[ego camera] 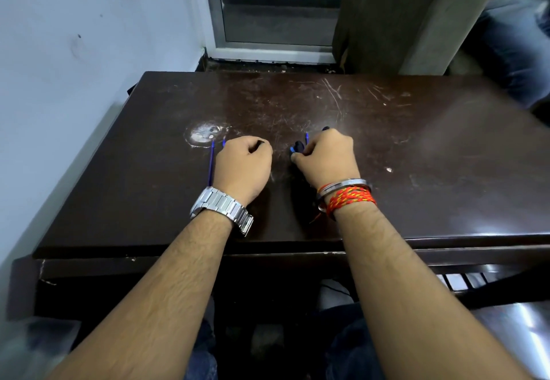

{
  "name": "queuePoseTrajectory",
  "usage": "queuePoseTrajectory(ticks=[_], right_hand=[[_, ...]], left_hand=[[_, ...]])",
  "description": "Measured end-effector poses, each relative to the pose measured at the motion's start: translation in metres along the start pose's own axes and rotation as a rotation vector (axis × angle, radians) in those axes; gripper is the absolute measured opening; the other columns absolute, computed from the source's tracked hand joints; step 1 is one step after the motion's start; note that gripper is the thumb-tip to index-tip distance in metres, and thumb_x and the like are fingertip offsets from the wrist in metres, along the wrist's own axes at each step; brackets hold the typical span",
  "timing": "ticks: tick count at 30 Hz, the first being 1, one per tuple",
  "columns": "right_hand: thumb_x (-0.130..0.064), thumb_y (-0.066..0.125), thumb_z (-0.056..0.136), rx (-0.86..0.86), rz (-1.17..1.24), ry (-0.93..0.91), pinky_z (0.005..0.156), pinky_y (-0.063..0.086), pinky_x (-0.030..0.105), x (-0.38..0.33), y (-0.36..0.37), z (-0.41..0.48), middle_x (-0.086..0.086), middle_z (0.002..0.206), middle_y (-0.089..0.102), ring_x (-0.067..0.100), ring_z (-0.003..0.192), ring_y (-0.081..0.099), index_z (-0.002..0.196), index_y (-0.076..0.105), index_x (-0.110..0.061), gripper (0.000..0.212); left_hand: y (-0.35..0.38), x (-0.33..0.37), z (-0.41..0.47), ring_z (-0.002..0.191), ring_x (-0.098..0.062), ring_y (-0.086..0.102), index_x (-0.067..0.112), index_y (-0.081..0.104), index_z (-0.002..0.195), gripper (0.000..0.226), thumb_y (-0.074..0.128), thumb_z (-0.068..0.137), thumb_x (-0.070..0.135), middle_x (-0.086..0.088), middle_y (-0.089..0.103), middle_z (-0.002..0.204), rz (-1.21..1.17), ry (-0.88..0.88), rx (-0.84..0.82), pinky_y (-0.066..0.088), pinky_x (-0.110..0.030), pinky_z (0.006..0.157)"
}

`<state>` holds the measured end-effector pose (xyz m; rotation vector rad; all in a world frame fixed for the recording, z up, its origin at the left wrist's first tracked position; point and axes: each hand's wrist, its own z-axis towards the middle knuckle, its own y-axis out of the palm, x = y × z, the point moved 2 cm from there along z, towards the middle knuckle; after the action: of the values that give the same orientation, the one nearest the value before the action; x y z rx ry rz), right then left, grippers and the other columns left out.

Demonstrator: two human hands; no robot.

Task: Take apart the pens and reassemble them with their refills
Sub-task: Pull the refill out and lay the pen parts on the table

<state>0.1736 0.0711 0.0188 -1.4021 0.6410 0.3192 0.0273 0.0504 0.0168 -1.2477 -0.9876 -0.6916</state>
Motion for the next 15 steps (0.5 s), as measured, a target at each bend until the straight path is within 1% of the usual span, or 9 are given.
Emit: queuePoseTrajectory(ticks=[2,3,4,6,8,10,15], right_hand=[[-0.034,0.073,0.084,0.006,0.003,0.002,0.087,0.053,0.032,0.0012,-0.0008,0.0003,0.016,0.108,0.066,0.029,0.098,0.065,0.1,0.07,-0.008,0.031],[-0.033,0.073,0.084,0.009,0.012,0.005,0.087,0.053,0.032,0.0014,-0.0008,0.0001,0.016,0.108,0.067,0.029,0.098,0.065,0.1,0.07,-0.008,0.03],[-0.033,0.073,0.084,0.01,0.023,0.01,0.087,0.054,0.033,0.0015,-0.0012,0.0,0.016,0.107,0.067,0.029,0.098,0.065,0.098,0.07,-0.007,0.03],[-0.034,0.073,0.084,0.002,0.032,0.012,0.086,0.056,0.034,0.0004,-0.0012,-0.0007,0.014,0.104,0.068,0.028,0.096,0.066,0.096,0.071,-0.008,0.029],[-0.034,0.073,0.084,-0.012,0.017,-0.005,0.083,0.056,0.032,-0.0021,-0.0001,-0.0017,0.013,0.1,0.069,0.027,0.094,0.067,0.093,0.072,-0.008,0.028],[-0.033,0.073,0.084,-0.018,0.006,-0.017,0.079,0.055,0.031,-0.0044,0.001,-0.0038,0.013,0.1,0.069,0.028,0.094,0.067,0.093,0.071,-0.008,0.027],[-0.027,0.073,0.083,-0.017,-0.028,-0.041,0.08,0.051,0.032,-0.0082,0.0025,-0.0073,0.016,0.104,0.065,0.033,0.102,0.063,0.099,0.071,-0.01,0.024]], left_hand=[[0.0015,-0.0005,-0.0007,0.042,-0.011,0.051,0.024,0.071,0.077,0.017,0.056,0.084,0.025,0.014,0.052,0.037,0.002,-0.002,-0.016,0.047,-0.026,0.053],[0.0019,-0.0005,-0.0009,0.043,-0.01,0.053,0.026,0.071,0.08,0.015,0.057,0.084,0.024,0.016,0.052,0.038,0.004,-0.006,-0.014,0.047,-0.024,0.054],[0.0025,0.0001,-0.0011,0.045,-0.01,0.055,0.028,0.071,0.08,0.014,0.058,0.084,0.024,0.017,0.053,0.038,0.005,-0.007,-0.011,0.049,-0.024,0.054],[0.0033,0.0013,-0.0016,0.049,-0.014,0.06,0.031,0.067,0.073,0.015,0.06,0.084,0.024,0.015,0.054,0.041,0.01,-0.004,-0.005,0.054,-0.029,0.057],[0.004,0.0018,-0.002,0.057,-0.022,0.066,0.03,0.065,0.067,0.018,0.061,0.083,0.023,0.01,0.059,0.049,0.016,-0.004,0.003,0.059,-0.037,0.062],[0.005,0.0016,-0.0023,0.063,-0.027,0.069,0.027,0.064,0.064,0.019,0.062,0.083,0.023,0.005,0.065,0.057,0.022,-0.004,0.011,0.06,-0.043,0.066],[0.0068,-0.0026,-0.0004,0.062,-0.027,0.069,0.027,0.063,0.062,0.017,0.067,0.079,0.027,0.001,0.071,0.067,0.03,0.035,0.009,0.06,-0.044,0.066]])
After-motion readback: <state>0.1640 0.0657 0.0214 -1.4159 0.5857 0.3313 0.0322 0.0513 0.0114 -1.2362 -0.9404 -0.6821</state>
